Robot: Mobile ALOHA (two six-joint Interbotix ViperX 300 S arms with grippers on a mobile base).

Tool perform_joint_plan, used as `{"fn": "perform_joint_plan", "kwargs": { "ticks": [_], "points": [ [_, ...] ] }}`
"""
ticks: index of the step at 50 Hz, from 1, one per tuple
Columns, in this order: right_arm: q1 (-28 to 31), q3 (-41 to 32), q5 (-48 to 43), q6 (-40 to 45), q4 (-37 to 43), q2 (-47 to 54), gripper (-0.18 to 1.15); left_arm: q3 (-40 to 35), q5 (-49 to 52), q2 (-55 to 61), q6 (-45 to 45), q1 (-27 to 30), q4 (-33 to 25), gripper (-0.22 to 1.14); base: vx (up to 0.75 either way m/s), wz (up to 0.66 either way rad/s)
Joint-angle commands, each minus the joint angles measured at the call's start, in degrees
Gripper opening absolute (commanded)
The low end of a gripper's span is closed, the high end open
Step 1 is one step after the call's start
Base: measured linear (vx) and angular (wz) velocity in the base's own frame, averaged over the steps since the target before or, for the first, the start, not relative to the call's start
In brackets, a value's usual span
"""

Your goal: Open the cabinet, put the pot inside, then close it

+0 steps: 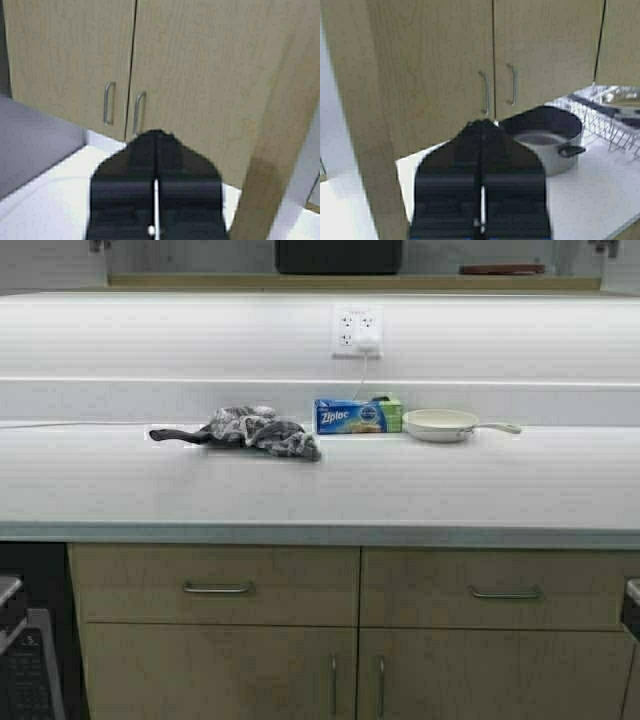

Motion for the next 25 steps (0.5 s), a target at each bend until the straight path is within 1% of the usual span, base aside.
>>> {"fn": "perform_joint_plan", "kwargs": {
  "ticks": [1,14,19,25],
  "points": [
    [1.32,-1.93,-1.05,-0.18,2.72,1.05,0.07,-1.05,-0.35,0.62,-1.41,-0.62,-0.62,0.04,0.00,0.00],
    [5.27,-1.58,-2.02,-0.35,2.72,2.20,0.07,-2.02,-0.35,3.34,-2.02,-5.10,-0.53,0.04,0.01,0.00],
    [6.33,-1.85,-2.20,-0.35,2.72,3.34,0.07,-2.29,-0.26,4.57,-2.11,-6.24,-0.62,0.04,0.00,0.00],
    [8.44,-0.97,-2.20,-0.44,2.72,2.20,0.07,-1.58,0.35,3.96,-2.11,-7.38,-0.62,0.04,-0.01,0.00]
  ]
}}
